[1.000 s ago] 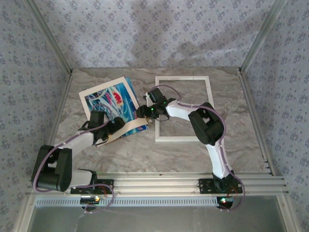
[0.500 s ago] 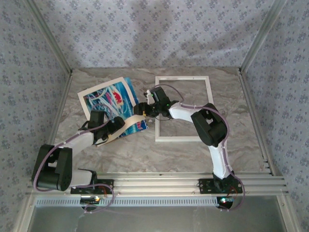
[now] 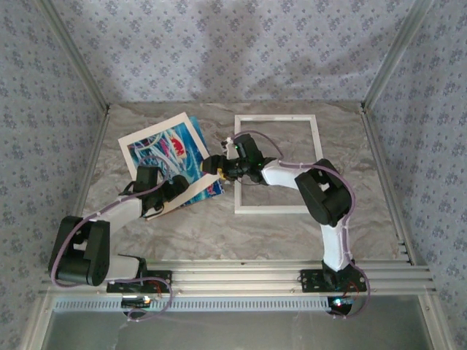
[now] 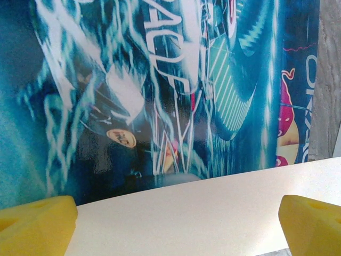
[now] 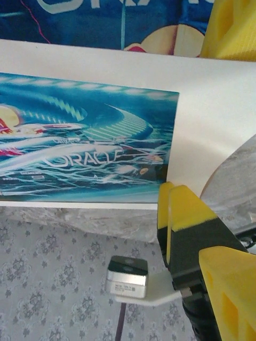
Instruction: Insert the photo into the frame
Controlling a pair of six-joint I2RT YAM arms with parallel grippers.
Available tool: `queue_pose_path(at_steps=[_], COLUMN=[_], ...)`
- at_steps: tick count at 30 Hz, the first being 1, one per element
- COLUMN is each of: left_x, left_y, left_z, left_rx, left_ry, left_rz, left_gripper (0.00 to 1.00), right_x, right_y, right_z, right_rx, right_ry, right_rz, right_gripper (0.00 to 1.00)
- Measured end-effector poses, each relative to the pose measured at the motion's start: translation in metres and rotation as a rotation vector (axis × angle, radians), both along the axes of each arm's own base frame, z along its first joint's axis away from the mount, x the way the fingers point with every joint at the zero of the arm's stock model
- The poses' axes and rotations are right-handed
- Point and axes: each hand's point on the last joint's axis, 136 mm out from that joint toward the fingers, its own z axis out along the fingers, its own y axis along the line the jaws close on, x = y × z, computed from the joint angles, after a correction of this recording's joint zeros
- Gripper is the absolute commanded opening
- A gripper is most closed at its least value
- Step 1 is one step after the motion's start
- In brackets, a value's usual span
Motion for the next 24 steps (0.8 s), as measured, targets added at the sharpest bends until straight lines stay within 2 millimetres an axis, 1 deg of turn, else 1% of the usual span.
queue_pose_path(at_steps=[3, 4, 8, 9, 11, 12, 16, 19, 21, 24], left_x=[0.001, 0.001, 0.001, 0.001, 0.001, 0.001, 0.002, 0.008, 0.018, 0.034], left_y=[0.000, 0.000, 0.000, 0.000, 0.000, 0.000, 0.001, 0.001, -0.001, -0.006], left_z=[0.000, 0.000, 0.001, 0.001, 0.001, 0.001, 0.005, 0.014, 0.028, 0.055], left_rx=[-0.001, -0.001, -0.001, -0.001, 0.000, 0.001, 0.003, 0.014, 0.016, 0.011], left_ry=[-0.001, -0.003, -0.004, -0.004, -0.005, -0.006, -0.011, -0.030, -0.068, -0.143], left_rz=[0.000, 0.000, 0.000, 0.000, 0.000, 0.001, 0.004, 0.014, 0.017, 0.016], left_gripper=[0.98, 0.99, 0.99, 0.99, 0.98, 0.98, 0.99, 0.98, 0.99, 0.98], right_x=[0.000, 0.000, 0.004, 0.006, 0.010, 0.012, 0.014, 0.017, 0.017, 0.017], right_y=[-0.001, -0.001, -0.006, -0.006, -0.007, -0.008, -0.012, -0.019, -0.028, -0.049], right_z=[0.003, 0.003, -0.003, -0.003, -0.001, 0.000, -0.004, -0.005, -0.002, 0.011], right_rx=[0.007, 0.004, -0.056, -0.070, -0.094, -0.103, -0.137, -0.154, -0.157, -0.154], right_ry=[0.000, 0.001, 0.013, 0.012, 0.001, -0.008, -0.013, -0.016, -0.017, -0.023], right_rz=[-0.002, -0.003, -0.022, -0.028, -0.039, -0.043, -0.055, -0.069, -0.085, -0.120], right_gripper=[0.70, 0.64, 0.33, 0.26, 0.07, 0.00, 0.00, 0.00, 0.00, 0.00])
